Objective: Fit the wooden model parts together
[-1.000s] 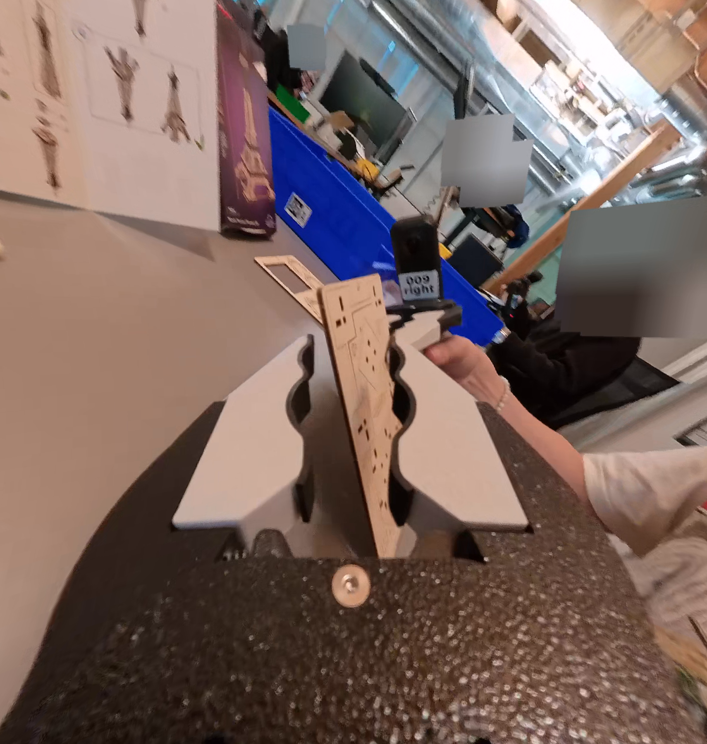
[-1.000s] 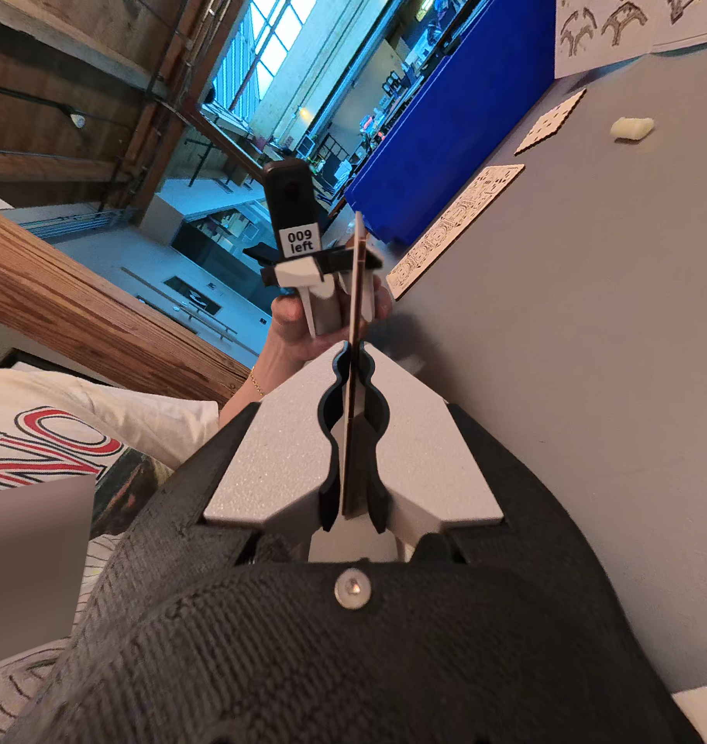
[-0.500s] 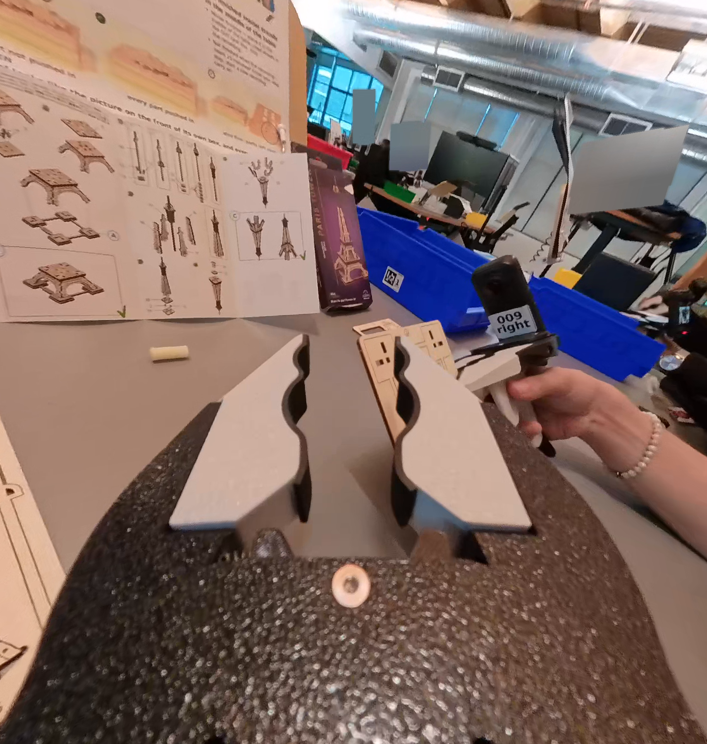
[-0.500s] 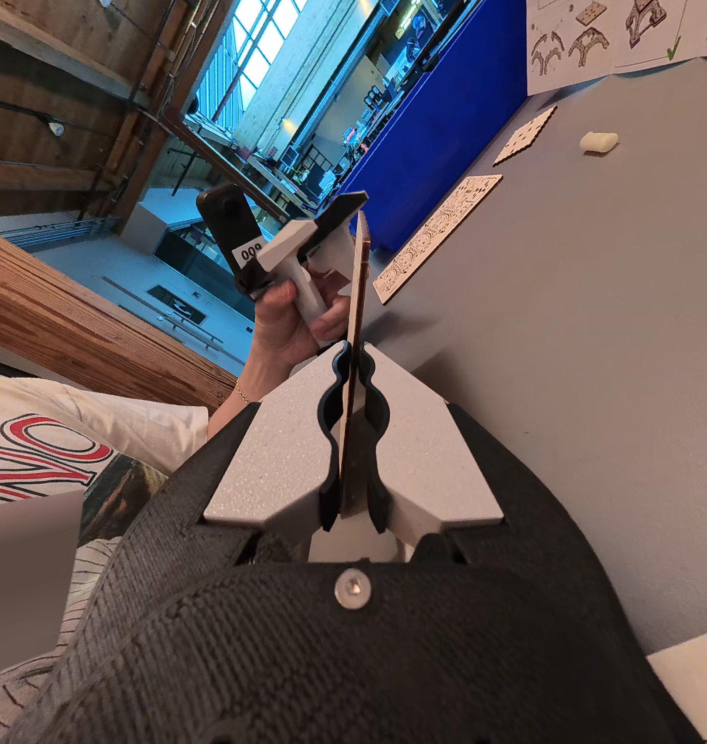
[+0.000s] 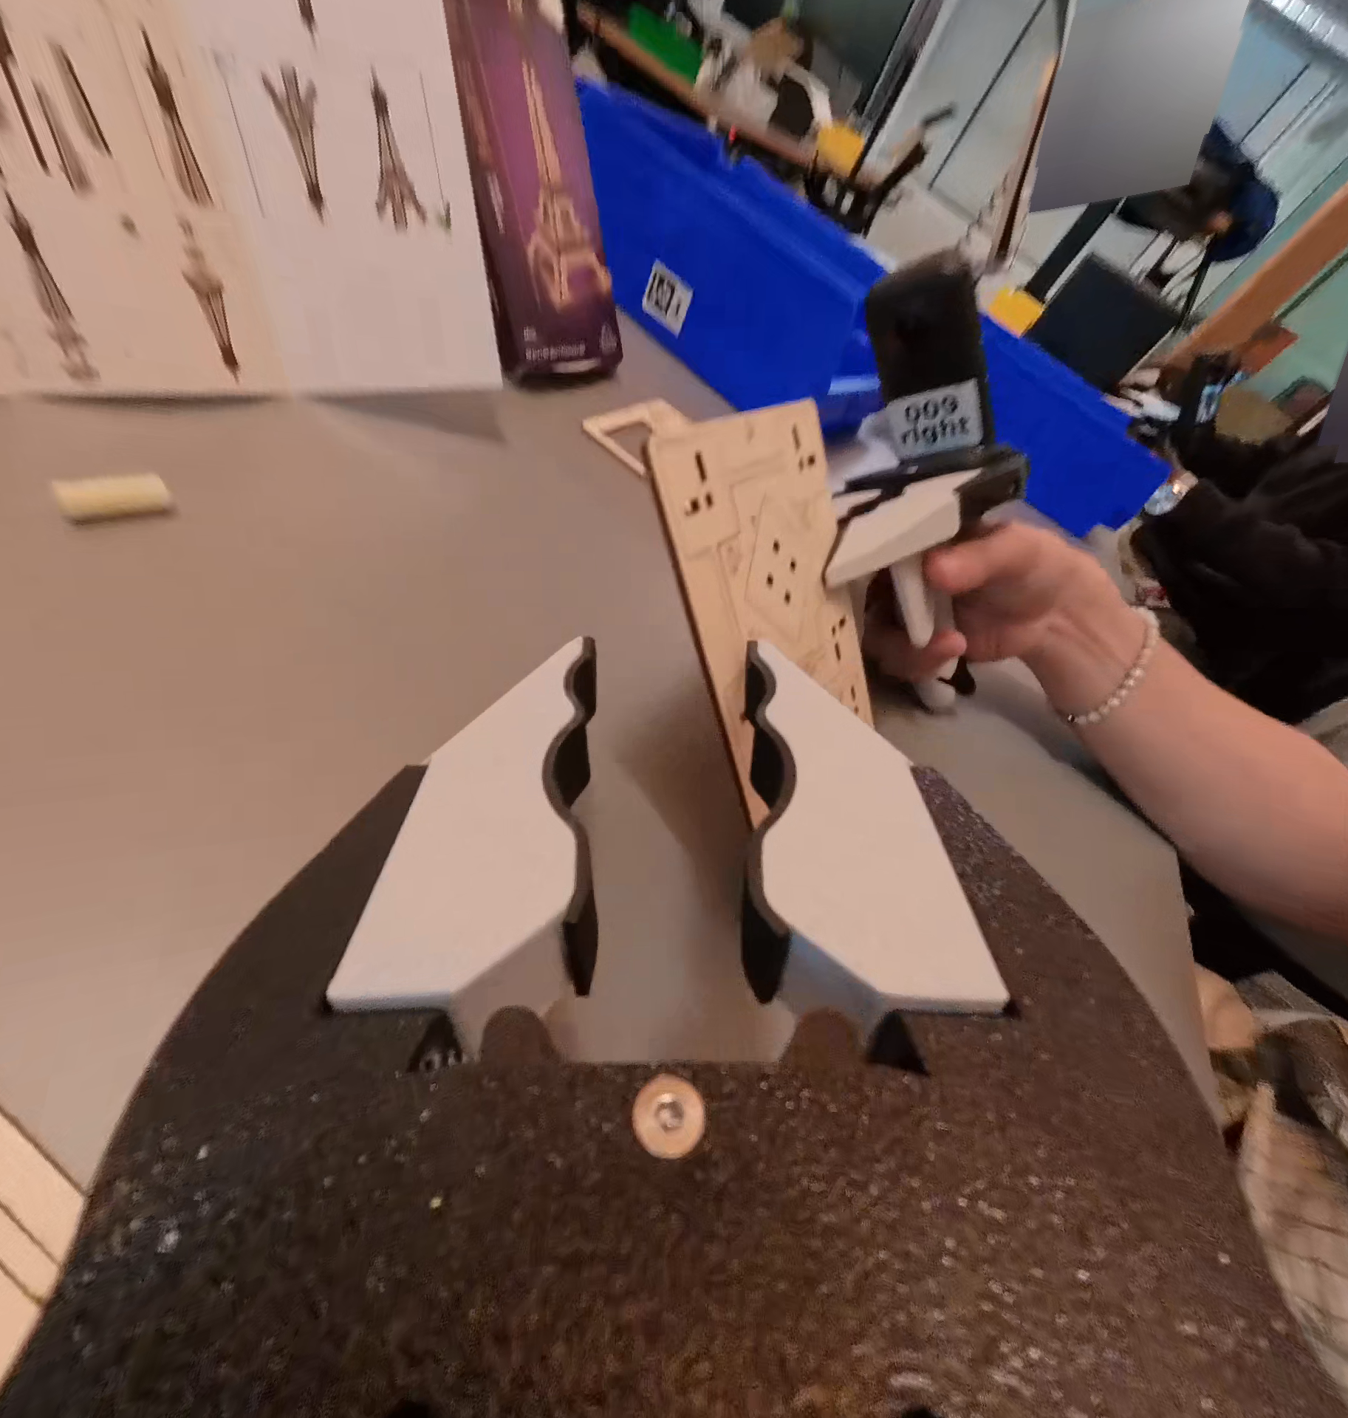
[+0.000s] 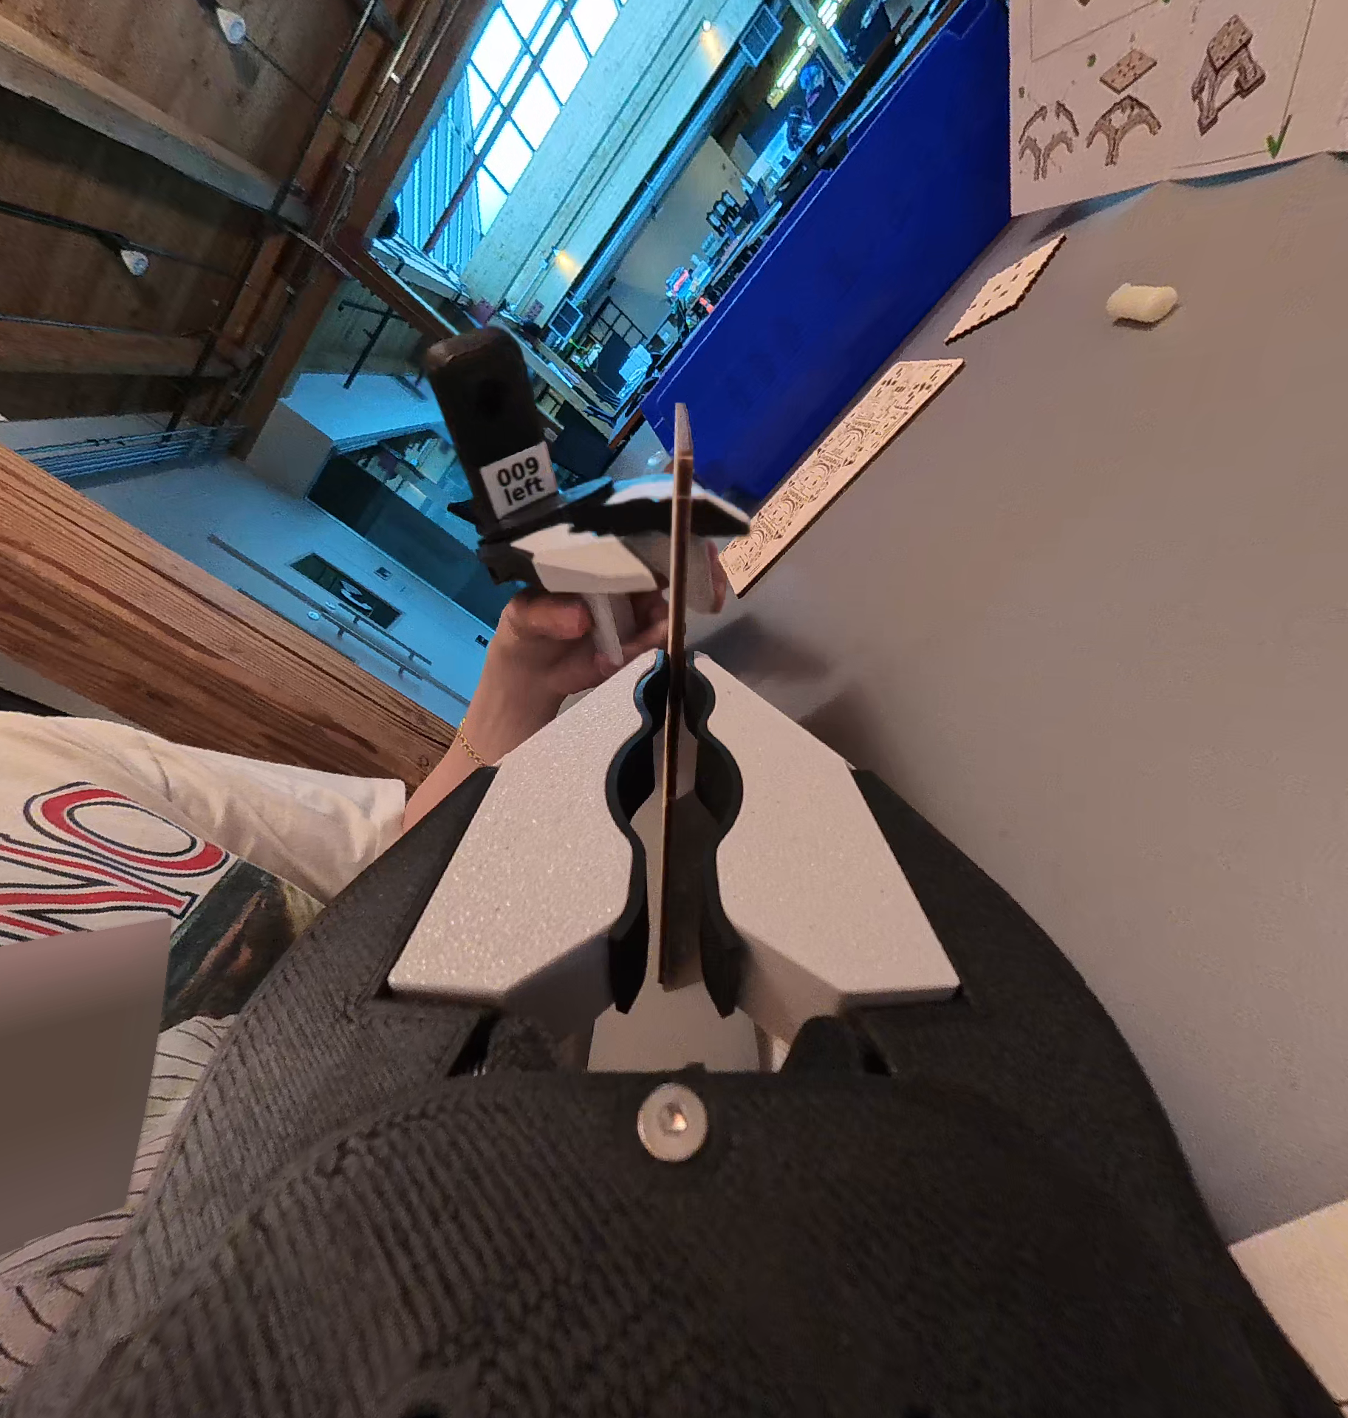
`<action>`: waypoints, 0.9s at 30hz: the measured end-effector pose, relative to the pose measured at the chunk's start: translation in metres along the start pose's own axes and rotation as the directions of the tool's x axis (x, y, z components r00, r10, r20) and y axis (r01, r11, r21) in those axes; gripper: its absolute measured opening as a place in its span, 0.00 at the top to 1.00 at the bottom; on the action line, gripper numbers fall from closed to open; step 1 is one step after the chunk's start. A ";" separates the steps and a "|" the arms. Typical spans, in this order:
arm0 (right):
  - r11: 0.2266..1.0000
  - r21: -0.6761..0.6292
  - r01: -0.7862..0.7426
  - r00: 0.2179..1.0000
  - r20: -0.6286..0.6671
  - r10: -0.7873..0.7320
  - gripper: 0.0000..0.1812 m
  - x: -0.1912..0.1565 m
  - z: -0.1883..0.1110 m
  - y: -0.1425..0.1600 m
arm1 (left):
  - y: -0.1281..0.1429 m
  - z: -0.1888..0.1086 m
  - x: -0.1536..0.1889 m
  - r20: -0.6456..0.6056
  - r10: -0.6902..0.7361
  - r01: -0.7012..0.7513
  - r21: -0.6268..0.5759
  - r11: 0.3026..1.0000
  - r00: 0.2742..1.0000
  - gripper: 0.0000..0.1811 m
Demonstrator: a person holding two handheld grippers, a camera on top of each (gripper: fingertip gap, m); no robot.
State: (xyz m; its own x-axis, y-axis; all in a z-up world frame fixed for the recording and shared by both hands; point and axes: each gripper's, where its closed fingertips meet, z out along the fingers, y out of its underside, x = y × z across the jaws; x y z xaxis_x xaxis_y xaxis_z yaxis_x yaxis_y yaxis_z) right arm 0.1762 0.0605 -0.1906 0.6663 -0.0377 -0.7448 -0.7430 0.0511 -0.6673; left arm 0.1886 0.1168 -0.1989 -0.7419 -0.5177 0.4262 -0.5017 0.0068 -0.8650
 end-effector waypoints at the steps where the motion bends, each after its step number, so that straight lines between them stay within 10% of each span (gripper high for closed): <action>1: 1.000 0.004 0.001 1.000 -0.003 -0.001 1.00 0.001 0.000 -0.001 | 0.005 0.001 -0.001 0.004 -0.006 0.006 -0.031 1.000 1.000 0.79; 27: 1.000 -0.027 0.015 1.000 -0.020 -0.016 0.99 -0.001 0.009 0.006 | 0.024 -0.004 -0.011 0.117 -0.035 0.058 -0.202 0.978 0.993 0.62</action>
State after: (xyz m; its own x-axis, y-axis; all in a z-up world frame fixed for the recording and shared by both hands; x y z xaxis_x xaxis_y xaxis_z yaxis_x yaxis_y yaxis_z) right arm 0.1718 0.0702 -0.1937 0.6765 -0.0585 -0.7342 -0.7343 0.0235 -0.6784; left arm 0.1829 0.1265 -0.2228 -0.6668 -0.6142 0.4222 -0.6233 0.1490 -0.7676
